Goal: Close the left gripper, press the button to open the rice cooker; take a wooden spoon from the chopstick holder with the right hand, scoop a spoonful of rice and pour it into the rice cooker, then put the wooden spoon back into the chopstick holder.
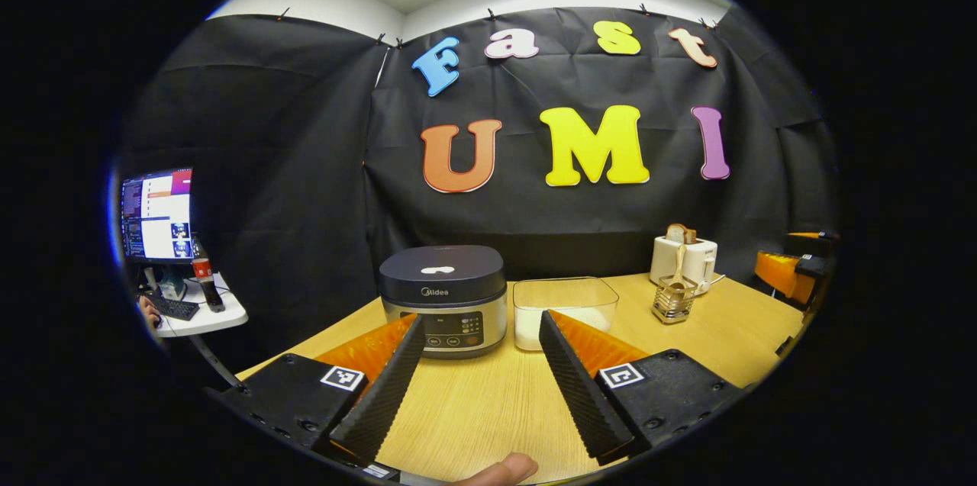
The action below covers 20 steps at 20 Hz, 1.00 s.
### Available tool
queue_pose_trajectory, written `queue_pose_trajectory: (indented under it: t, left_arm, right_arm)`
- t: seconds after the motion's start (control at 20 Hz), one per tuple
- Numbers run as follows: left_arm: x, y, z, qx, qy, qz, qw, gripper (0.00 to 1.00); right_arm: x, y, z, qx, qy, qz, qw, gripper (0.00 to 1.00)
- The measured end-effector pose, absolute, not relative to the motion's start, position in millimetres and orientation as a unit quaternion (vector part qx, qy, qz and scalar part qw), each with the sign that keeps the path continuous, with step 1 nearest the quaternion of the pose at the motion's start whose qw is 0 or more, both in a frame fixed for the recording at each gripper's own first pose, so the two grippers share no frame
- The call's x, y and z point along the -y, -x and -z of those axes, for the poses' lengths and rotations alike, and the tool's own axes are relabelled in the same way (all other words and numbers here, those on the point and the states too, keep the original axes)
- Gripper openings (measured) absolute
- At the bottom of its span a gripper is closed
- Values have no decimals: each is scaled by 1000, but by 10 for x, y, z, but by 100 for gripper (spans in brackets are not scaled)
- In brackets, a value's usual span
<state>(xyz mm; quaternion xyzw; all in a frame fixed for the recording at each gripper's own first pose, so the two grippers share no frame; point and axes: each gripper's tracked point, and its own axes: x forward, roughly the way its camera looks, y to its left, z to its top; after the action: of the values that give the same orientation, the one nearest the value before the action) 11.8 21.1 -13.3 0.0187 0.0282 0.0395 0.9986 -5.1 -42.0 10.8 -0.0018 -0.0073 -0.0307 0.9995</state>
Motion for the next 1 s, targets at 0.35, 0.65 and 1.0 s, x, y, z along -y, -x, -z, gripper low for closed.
queue_pose_trajectory:
  t: [0.35, 0.65, 1.0]
  left_arm:
    - [-252, -615, -62, -65, -39, -15, 997, 43]
    - [-505, -1245, -298, -102, -28, -31, 994, 3]
    - [-762, -1834, -166, -188, -7, -43, 981, 3]
  right_arm:
    - [738, 122, -204, 14, -41, 52, 998, 95]
    - [883, 155, -241, 20, -53, 63, 996, 96]
    - [1019, 189, -252, 18, -85, 65, 994, 95]
